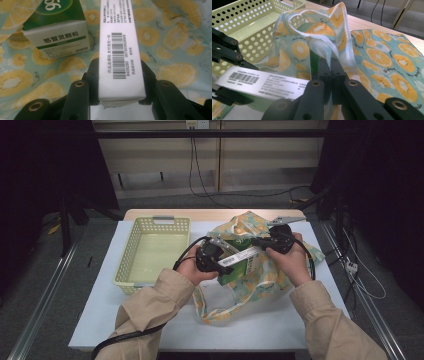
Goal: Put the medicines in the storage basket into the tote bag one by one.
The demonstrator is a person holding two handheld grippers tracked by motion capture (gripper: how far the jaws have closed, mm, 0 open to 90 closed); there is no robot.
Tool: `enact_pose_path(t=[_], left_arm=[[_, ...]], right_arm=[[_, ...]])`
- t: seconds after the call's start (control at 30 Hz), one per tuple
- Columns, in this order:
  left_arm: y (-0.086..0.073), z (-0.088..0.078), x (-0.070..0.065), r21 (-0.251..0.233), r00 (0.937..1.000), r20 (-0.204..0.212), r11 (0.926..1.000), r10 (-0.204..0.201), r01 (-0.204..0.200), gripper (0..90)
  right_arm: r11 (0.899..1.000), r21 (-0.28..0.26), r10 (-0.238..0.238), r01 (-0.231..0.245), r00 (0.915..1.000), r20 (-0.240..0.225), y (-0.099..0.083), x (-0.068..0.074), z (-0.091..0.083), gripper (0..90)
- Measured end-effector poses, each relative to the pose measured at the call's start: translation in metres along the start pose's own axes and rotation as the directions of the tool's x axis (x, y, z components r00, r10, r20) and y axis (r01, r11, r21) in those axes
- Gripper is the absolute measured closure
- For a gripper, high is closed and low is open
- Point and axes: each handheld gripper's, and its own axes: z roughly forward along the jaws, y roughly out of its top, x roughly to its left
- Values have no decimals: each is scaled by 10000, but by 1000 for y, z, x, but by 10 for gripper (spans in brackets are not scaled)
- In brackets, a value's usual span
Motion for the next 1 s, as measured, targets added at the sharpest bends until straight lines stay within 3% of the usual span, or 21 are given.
enact_pose_path(t=[0.23, 0.47, 0.77, 0.83, 1.0], left_arm=[[11, 9, 1, -44, 9993, -376, 10000, -7, 5, 627], [16, 20, 3, 25, 9995, -309, 10000, -70, 71, 627], [19, 30, 10, -56, 9978, -538, 9992, -395, 392, 626], [22, 31, 12, 13, 9984, -503, 9997, -248, 249, 626], [27, 37, 11, -137, 9970, -682, 9993, -367, 359, 626]], right_arm=[[10000, 0, -25, 25, 10000, 28, 1, 0, -2, 896], [10000, -66, -20, 20, 10000, -16, 2, 0, -4, 896], [9999, -113, -34, 35, 10000, 38, 4, -2, -10, 896], [9999, -112, -20, 20, 10000, 23, 5, -2, -10, 896], [9999, -143, 21, -22, 10000, -42, 4, -2, -9, 896]])
